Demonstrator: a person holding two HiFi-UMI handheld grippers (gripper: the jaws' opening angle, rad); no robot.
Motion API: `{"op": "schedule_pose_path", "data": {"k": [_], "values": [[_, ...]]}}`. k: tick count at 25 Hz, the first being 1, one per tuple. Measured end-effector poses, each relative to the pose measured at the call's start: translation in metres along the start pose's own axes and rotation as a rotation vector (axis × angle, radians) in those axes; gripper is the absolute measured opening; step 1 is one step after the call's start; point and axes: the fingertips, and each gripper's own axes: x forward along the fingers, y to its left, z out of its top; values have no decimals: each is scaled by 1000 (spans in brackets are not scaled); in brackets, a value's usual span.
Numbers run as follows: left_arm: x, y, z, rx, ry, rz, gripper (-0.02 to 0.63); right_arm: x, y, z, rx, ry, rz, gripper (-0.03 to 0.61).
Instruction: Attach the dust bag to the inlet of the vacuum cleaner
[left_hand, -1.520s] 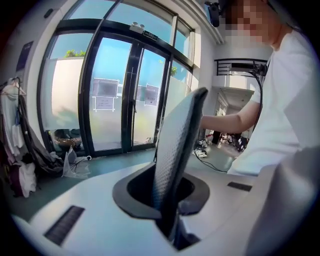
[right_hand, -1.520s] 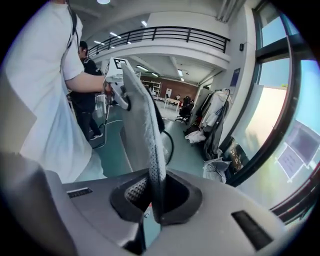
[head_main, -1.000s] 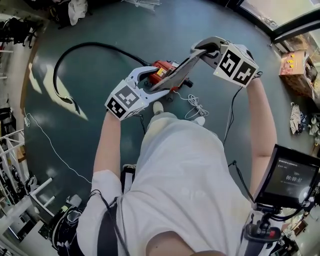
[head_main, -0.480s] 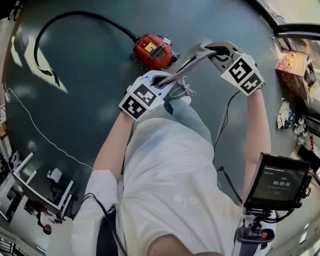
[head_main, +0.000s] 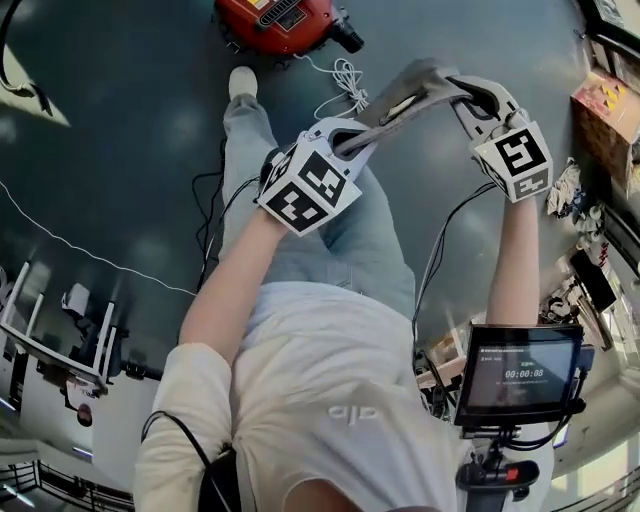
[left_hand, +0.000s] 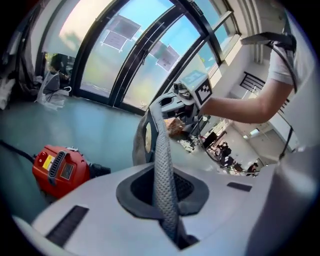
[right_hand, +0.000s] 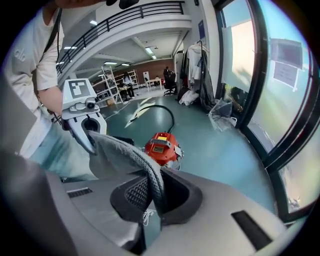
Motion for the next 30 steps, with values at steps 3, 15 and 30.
{"op": "schedule_pose_path", "data": {"k": [3, 15, 30], "values": [[54, 39, -42, -9, 22, 93, 12, 56, -10, -59, 38, 8, -18, 20], [195, 184, -142, 261, 43, 517, 12, 248, -74, -165, 156, -162, -141, 19], [188, 185, -104, 363, -126, 591, 12, 248, -102, -116, 189, -279, -291, 18]]}}
